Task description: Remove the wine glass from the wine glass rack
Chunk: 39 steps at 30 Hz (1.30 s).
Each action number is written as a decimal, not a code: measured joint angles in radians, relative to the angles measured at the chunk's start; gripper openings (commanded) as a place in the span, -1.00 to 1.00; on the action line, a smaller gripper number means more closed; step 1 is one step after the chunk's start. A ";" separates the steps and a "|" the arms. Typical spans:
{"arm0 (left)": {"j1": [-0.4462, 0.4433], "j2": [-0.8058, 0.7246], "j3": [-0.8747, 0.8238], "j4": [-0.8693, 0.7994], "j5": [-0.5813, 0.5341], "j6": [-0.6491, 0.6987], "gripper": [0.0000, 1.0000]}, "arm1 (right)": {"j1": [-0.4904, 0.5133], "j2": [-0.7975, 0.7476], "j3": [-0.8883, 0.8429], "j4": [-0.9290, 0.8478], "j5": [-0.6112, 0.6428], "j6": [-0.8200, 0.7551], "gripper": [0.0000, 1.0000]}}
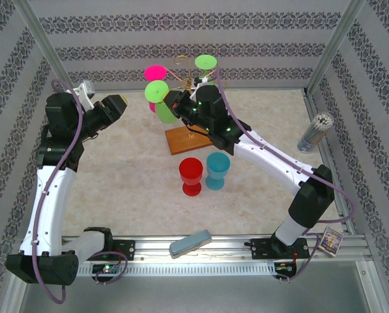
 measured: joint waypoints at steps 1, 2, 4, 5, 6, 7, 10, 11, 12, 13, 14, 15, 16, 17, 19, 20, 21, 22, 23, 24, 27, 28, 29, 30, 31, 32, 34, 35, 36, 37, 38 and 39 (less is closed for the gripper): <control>0.000 -0.001 0.000 0.000 0.000 0.000 0.03 | 0.000 0.002 0.003 0.000 0.000 0.000 -1.00; 0.001 -0.002 0.000 0.000 0.000 0.000 0.04 | 0.000 0.003 0.004 0.000 0.000 0.000 -1.00; 0.005 -0.004 0.000 0.000 0.000 0.000 0.04 | 0.000 0.005 0.005 0.000 0.000 0.000 -1.00; 0.006 -0.004 -0.001 0.000 0.000 0.000 0.04 | 0.000 0.006 0.007 0.000 0.000 0.000 -1.00; 0.008 -0.005 -0.001 0.000 -0.001 0.000 0.04 | 0.000 0.008 0.009 0.000 0.001 0.000 -1.00; 0.009 -0.005 -0.001 0.000 0.000 0.000 0.04 | 0.000 0.010 0.012 0.000 0.001 0.000 -1.00; 0.011 -0.005 -0.002 0.000 0.000 0.000 0.04 | 0.000 0.014 0.016 0.000 0.001 0.000 -1.00; 0.012 -0.006 -0.003 0.000 -0.001 0.000 0.03 | 0.000 0.014 0.016 0.000 0.001 0.000 -1.00; 0.012 -0.006 -0.003 0.000 0.000 0.000 0.03 | 0.000 0.014 0.016 0.000 0.001 0.001 -1.00; 0.013 -0.006 -0.003 0.000 0.000 0.000 0.04 | 0.000 0.014 0.017 0.000 0.001 0.001 -1.00; 0.013 -0.007 -0.003 0.000 0.000 0.000 0.04 | 0.000 0.016 0.018 -0.001 0.001 0.001 -1.00; 0.013 -0.007 -0.003 0.000 0.000 0.000 0.04 | 0.000 0.018 0.020 -0.001 0.001 0.001 -1.00; 0.013 -0.008 -0.003 0.001 0.000 0.000 0.04 | 0.000 0.021 0.023 -0.001 0.001 0.002 -1.00; 0.013 -0.008 -0.003 0.000 0.000 0.000 0.04 | 0.000 0.024 0.027 0.000 0.002 0.003 -1.00; 0.013 -0.009 -0.003 0.000 0.000 0.000 0.04 | 0.000 0.029 0.032 0.000 0.002 0.005 -1.00; 0.013 -0.010 -0.003 0.000 0.000 0.000 0.03 | 0.000 0.031 0.033 0.000 0.002 0.005 -1.00; 0.013 -0.010 -0.003 0.000 0.000 0.000 0.03 | 0.000 0.031 0.034 0.000 0.002 0.008 -1.00; 0.013 -0.010 -0.003 0.000 0.000 0.000 0.04 | 0.000 0.031 0.034 0.000 0.002 0.011 -1.00; 0.013 -0.010 -0.003 0.000 0.000 0.000 0.04 | 0.000 0.031 0.034 0.000 0.002 0.015 -1.00; 0.013 -0.010 -0.003 0.000 0.000 0.000 0.04 | 0.000 0.031 0.034 0.000 0.002 0.019 -1.00; 0.013 -0.010 -0.003 0.000 0.000 0.000 0.04 | 0.000 0.031 0.034 0.001 0.006 0.029 -1.00; 0.013 -0.010 -0.003 0.000 0.000 0.000 0.04 | 0.000 0.031 0.034 0.001 0.009 0.032 -1.00; 0.013 -0.010 -0.003 0.000 0.000 0.000 0.04 | 0.000 0.031 0.034 0.001 0.010 0.037 -1.00; 0.013 -0.010 -0.003 0.001 0.000 0.000 0.04 | 0.000 0.031 0.034 0.002 0.011 0.041 -1.00; 0.013 -0.011 -0.003 0.000 0.000 0.000 0.04 | 0.000 0.031 0.034 0.002 0.014 0.048 -1.00; 0.013 -0.011 -0.003 0.000 0.000 0.000 0.04 | 0.000 0.031 0.034 0.002 0.018 0.054 -1.00; 0.013 -0.012 -0.003 0.000 0.000 0.000 0.04 | 0.000 0.031 0.034 0.005 0.026 0.062 -1.00; 0.013 -0.012 -0.003 0.000 0.000 0.000 0.04 | 0.000 0.031 0.034 0.005 0.029 0.068 -1.00; 0.013 -0.012 -0.003 0.000 0.000 0.000 0.03 | 0.000 0.031 0.034 0.005 0.032 0.074 -1.00; 0.013 -0.012 -0.003 0.000 0.000 0.000 0.04 | 0.000 0.031 0.034 0.005 0.035 0.077 -1.00; 0.013 -0.012 -0.003 0.000 0.000 0.000 0.03 | 0.000 0.031 0.034 0.005 0.039 0.082 -1.00; 0.013 -0.012 -0.003 0.000 0.000 0.000 0.04 | 0.000 0.031 0.033 0.005 0.041 0.085 -1.00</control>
